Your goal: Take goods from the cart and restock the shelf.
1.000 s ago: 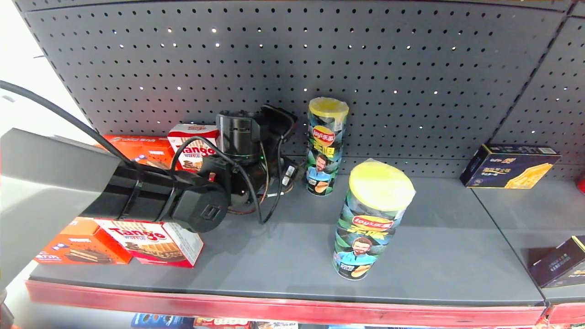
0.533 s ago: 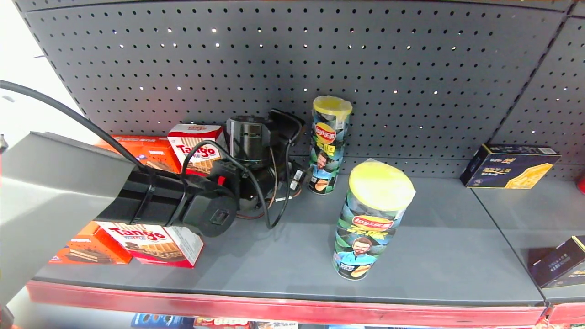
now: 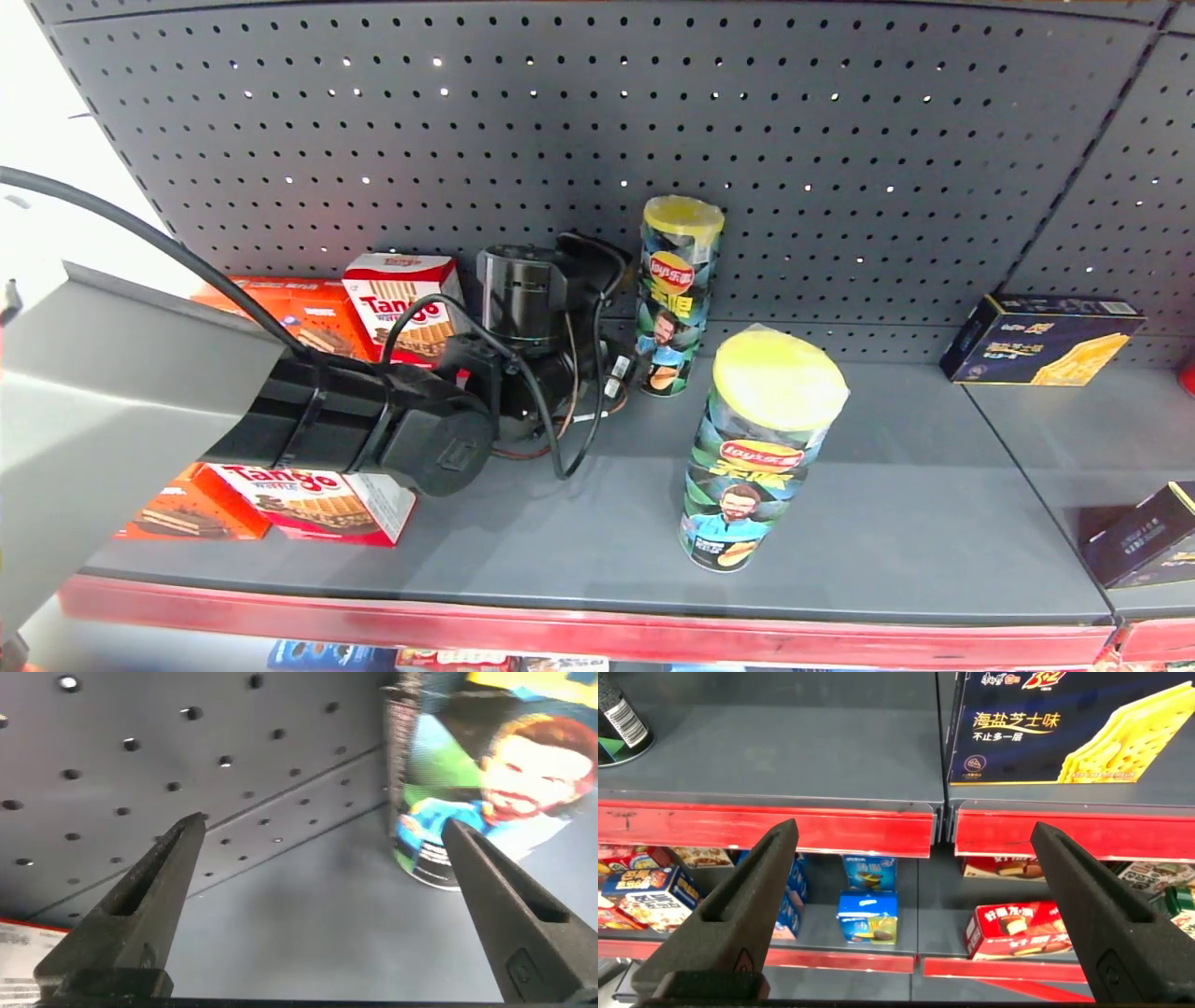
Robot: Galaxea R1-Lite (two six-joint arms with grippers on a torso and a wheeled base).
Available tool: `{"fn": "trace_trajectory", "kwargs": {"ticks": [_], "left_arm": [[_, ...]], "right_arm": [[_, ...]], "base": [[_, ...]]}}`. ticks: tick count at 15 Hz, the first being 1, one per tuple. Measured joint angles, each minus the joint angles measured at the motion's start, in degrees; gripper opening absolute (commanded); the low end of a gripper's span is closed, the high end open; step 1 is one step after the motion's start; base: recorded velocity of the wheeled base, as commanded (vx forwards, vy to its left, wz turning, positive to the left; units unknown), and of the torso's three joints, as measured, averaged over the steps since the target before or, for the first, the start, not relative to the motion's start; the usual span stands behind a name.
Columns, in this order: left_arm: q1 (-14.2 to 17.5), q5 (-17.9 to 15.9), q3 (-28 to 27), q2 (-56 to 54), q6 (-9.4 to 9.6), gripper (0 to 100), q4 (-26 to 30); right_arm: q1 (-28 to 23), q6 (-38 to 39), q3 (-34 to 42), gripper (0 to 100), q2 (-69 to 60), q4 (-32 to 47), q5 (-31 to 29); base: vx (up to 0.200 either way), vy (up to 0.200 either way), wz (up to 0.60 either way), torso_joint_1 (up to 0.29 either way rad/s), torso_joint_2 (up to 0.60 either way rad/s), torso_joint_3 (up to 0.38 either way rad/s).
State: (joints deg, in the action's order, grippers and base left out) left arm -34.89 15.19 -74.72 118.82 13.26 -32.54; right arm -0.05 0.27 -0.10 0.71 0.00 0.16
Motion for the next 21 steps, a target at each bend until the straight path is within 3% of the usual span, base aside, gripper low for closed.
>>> {"fn": "trace_trajectory", "kwargs": {"ticks": [6,10,21], "left_arm": [[-2.12,-0.02,-0.17,-0.07,-0.49,100,0.22],[-2.93,0.00,-0.52,0.00,-2.32,100,0.33],[-2.62,1.12,-2.57,0.44,-1.96,100,0.35]], "right_arm": [[0.00,0.00,0.00,100,0.00,0.02,0.00],[0.00,0.00,0.00,100,0.00,0.00,0.00],[-0.05,0.00,0.00,100,0.00,0.00,0.02]], "base": [[0.000,0.000,0.00,0.000,0.00,0.000],[0.000,0.000,0.00,0.000,0.00,0.000],[0.000,0.000,0.00,0.000,0.00,0.000]]}}
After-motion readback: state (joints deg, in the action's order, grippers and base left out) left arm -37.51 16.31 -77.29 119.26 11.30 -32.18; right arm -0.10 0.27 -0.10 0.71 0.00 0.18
